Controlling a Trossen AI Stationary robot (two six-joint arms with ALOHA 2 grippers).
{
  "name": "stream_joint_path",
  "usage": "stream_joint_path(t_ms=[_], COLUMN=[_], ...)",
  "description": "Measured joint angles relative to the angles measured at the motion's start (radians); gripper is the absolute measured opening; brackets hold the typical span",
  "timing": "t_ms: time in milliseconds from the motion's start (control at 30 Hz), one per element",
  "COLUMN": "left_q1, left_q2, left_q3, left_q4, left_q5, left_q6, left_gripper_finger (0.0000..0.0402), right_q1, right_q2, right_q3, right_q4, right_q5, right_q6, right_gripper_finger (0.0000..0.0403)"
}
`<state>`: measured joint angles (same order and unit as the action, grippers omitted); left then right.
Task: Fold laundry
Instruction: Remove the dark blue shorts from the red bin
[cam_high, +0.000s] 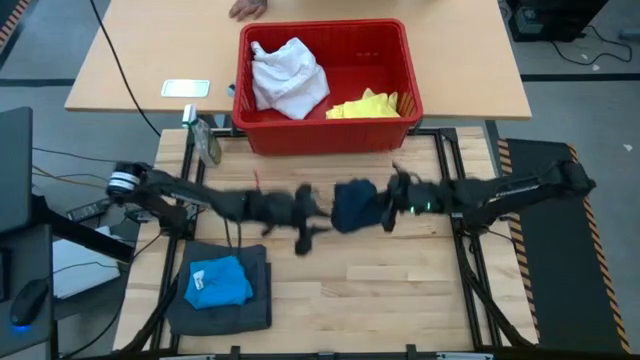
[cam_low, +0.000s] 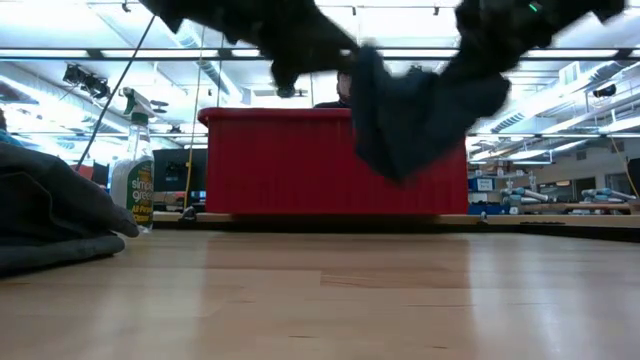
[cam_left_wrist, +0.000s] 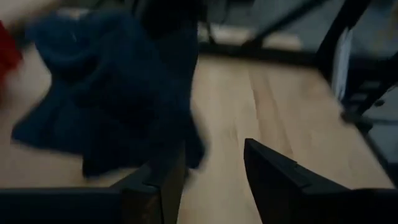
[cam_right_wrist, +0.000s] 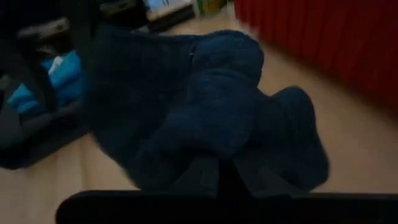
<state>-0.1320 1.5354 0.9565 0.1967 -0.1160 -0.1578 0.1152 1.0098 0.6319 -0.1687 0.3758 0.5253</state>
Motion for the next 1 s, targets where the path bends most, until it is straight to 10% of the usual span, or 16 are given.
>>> stream_joint_path(t_ms=[367, 667, 1000], left_q1=[-0.242, -0.258, -0.244], left_q2=[0.234, 0.339, 0.498], left_q3=[-0.001, 0.0, -0.001], left_q4=[0.121, 0.355, 0.374], left_q5=[-0.266, -0.297, -0.305], left_q6=[-0.35, -0.4, -0.507], left_gripper_finger=[0.0154, 0.0154, 0.0144], right_q1=[0.357, 0.402, 0.387], right_q2=[0.164, 0.286, 0.282], right_q3=[-0.28, -0.294, -0.233], right_q4=[0.31, 0.213, -0.093], right_q5=[0.195, 0.238, 0.455], right_q6=[0.434, 0.619, 0.595], right_gripper_finger=[0.0033, 0.0143, 0.0147])
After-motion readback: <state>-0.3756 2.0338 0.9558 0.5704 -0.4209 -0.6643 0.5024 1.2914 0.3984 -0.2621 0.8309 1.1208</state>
